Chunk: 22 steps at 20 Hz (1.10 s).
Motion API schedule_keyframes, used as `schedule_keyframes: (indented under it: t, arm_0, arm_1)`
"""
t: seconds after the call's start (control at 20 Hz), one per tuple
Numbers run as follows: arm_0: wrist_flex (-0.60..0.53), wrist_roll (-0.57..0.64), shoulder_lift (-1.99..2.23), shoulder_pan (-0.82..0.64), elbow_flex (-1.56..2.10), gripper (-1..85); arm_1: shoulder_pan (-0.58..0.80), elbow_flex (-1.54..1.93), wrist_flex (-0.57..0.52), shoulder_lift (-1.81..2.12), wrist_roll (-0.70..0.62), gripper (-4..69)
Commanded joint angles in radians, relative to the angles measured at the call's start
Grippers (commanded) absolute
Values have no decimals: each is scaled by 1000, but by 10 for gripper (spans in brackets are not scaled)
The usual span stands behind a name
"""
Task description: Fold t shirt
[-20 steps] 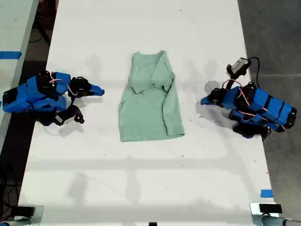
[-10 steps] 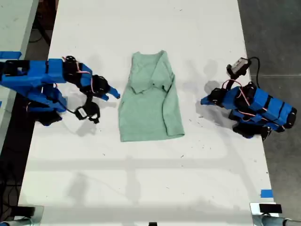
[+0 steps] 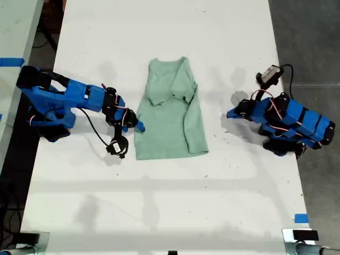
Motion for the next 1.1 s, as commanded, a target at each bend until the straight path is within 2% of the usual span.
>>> schedule_keyframes:
  t: [0.0, 0.05, 0.1, 0.35, 0.6, 0.7, 1.05]
  arm_0:
    - [-17, -6, -51, 12, -78, 231]
    - [-12, -5, -95, 9, -101, 179]
    - [3, -25, -141, 3, -120, 0]
    - [124, -114, -144, -3, -193, -1]
    - [408, -133, -97, 38, -526, -1]
    - [485, -117, -130, 41, -663, -1]
    - [495, 37, -308, -35, -962, -1]
  arm_1:
    - [2, 37, -2, 12, -18, -5]
    - [2, 37, -2, 12, -18, -5]
    - [2, 37, -2, 12, -18, -5]
    - [2, 37, -2, 12, -20, -5]
    - [2, 37, -2, 12, -20, -5]
    - [2, 37, -2, 12, -20, -5]
    - [0, 37, -2, 12, -20, -5]
